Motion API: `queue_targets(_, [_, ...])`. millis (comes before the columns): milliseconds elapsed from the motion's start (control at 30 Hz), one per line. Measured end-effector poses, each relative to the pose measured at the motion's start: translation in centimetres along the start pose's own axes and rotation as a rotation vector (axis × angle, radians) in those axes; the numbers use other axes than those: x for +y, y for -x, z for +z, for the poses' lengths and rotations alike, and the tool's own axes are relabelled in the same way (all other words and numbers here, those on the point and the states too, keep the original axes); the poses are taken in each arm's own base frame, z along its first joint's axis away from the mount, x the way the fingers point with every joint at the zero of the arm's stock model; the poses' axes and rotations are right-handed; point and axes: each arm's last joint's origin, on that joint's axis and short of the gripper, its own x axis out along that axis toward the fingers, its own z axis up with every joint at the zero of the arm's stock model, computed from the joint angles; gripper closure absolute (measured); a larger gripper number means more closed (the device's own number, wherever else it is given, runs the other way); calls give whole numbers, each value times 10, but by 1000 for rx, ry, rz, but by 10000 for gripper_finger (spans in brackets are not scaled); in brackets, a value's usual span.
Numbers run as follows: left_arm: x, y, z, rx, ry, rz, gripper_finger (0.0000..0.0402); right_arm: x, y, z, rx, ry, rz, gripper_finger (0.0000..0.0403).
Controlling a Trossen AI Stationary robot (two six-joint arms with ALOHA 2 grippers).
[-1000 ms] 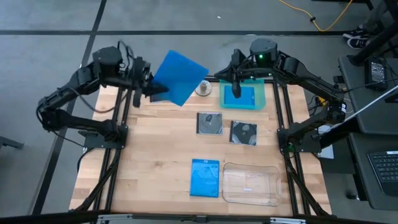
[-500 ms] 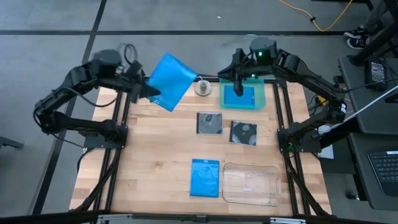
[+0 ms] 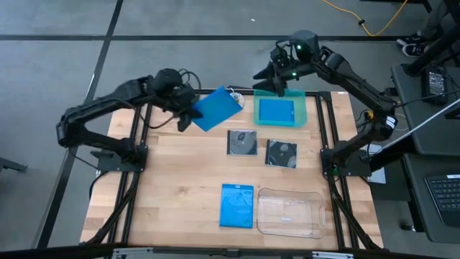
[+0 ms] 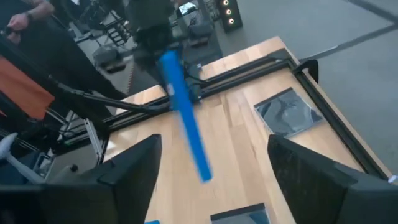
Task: Pick & place jewel cases by type
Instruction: Put the left blue CD case into the blue bin
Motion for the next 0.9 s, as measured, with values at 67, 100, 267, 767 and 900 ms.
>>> queue_targets(67, [3, -13, -2, 13, 4, -34, 379, -8, -5, -1, 13, -30, 19, 106])
queue_targets(100, [5, -18, -3, 23, 6, -47, 379, -11, -8, -1, 18, -42, 24, 109])
queue_targets(267, [7, -27, 0, 13, -6, -56, 379, -27, -26, -6, 60, -65, 61, 122])
queue_targets(767, [26, -21, 5, -35, 47, -5, 379, -37, -92, -19, 123, -34, 274, 124])
queue_targets(900, [28, -20, 7, -60, 46, -1, 379, -38, -106, -23, 135, -34, 288, 128])
